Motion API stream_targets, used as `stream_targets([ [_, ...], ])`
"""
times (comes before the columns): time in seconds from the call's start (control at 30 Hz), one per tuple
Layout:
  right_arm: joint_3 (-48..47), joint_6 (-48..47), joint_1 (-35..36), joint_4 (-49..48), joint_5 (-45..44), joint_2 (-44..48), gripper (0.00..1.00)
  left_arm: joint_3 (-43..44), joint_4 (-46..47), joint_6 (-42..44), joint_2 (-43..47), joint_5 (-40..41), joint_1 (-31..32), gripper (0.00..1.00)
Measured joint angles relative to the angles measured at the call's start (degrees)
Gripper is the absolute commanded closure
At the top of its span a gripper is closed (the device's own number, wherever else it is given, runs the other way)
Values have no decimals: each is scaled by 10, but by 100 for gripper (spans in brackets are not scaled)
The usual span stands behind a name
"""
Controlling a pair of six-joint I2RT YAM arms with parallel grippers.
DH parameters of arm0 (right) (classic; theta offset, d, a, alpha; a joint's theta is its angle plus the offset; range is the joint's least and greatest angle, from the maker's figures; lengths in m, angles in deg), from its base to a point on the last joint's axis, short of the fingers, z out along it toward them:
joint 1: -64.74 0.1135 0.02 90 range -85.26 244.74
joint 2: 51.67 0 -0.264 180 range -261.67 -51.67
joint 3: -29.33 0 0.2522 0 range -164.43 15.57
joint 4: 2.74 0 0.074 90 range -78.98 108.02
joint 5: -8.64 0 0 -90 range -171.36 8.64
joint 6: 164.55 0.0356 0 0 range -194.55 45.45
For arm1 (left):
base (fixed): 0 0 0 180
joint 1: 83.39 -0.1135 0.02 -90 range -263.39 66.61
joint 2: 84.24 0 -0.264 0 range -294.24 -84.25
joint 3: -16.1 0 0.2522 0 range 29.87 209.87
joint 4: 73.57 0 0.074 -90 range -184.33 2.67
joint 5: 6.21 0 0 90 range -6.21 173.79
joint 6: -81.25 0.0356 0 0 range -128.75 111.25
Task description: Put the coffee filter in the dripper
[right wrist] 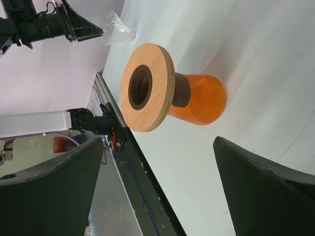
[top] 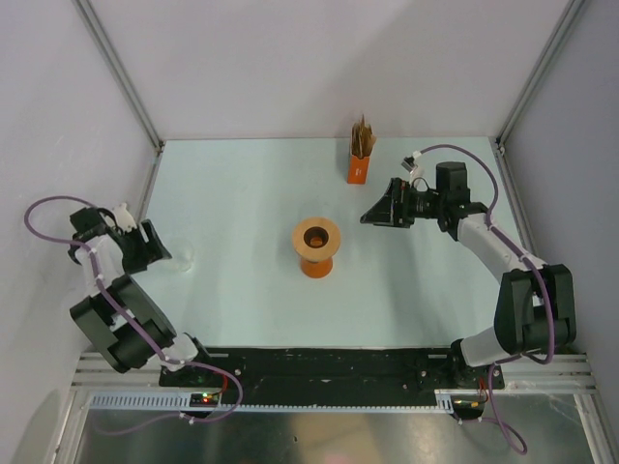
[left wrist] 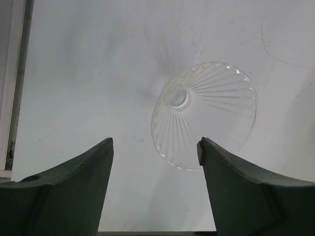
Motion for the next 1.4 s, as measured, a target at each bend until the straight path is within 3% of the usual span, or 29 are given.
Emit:
stream_targets([
  [0.23, 0, 0, -5, 1, 3, -16, 0, -12, 42, -11, -42, -9, 18, 52],
  [0.43, 0, 0, -14, 1, 10, -24, 0, -16, 64, -24, -60, -11, 45, 91],
  [0.5, 0, 0, -16, 1, 11, -25, 1, -17, 67, -31, -60, -12, 55, 98],
  [0.67, 0, 0, -21, 2, 11, -25, 0, -19, 70, -46, -18, 2, 88, 100],
  [0.8, 0, -4, -22, 6, 10, -24, 0, -12, 44, -57, 76, 27, 150, 100],
  [0.9, 0, -16, -22, 13, 4, -19, 1, 36, 10, -71, 142, 41, 230, 100],
  [1.07, 0, -49, -22, 27, -18, 22, 1, 147, -3, -110, 205, 68, 427, 100],
  [1.2, 0, -81, -21, 44, -36, 63, 1, 208, -10, -162, 198, 79, 543, 100],
  [1.4, -1, -138, -1, 81, -73, 102, 1, 256, -16, -237, 105, 73, 621, 100],
])
